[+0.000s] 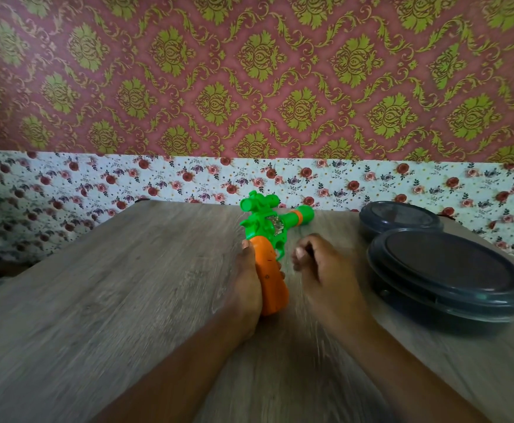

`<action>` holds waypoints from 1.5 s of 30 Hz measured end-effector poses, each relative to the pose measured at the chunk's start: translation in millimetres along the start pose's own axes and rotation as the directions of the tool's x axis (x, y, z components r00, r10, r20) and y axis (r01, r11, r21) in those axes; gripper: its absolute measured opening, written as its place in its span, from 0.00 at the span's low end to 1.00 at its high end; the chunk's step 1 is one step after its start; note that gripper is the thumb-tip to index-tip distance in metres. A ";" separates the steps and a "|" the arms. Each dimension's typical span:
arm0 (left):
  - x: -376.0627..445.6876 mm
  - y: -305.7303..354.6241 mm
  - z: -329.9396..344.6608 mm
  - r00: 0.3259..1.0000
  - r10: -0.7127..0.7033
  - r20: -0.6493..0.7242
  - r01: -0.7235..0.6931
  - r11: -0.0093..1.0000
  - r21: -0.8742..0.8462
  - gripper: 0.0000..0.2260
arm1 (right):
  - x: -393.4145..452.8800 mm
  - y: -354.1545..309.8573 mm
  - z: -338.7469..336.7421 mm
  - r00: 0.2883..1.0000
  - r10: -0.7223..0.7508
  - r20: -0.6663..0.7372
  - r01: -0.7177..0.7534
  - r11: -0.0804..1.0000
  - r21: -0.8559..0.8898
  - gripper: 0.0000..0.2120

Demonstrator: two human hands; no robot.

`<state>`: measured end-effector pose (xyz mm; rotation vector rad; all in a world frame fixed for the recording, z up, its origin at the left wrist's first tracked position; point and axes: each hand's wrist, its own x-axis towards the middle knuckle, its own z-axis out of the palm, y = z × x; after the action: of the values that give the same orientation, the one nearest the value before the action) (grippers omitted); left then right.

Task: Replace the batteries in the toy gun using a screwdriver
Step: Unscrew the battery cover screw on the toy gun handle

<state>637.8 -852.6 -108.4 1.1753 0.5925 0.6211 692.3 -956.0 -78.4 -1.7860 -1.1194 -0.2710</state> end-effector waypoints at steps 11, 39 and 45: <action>-2.2 -4.1 -0.6 1.000 0.025 0.011 -0.025 0.999 0.027 0.23 | -12.5 -2.5 21.9 0.988 -0.077 0.131 0.106 0.967 -0.232 0.11; -5.3 -2.2 2.9 0.998 -0.023 -0.066 0.027 0.997 0.073 0.42 | -9.5 1.5 21.1 0.999 0.039 0.028 -0.038 0.998 -0.041 0.08; -3.7 -3.9 1.1 1.000 -0.001 -0.031 0.004 0.994 0.106 0.36 | -10.5 -0.4 23.5 1.000 -0.003 0.011 0.005 0.989 -0.148 0.08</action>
<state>636.5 -857.0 -111.5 1.2664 0.6600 0.6123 679.5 -942.7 -96.4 -1.9176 -1.1354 -0.3559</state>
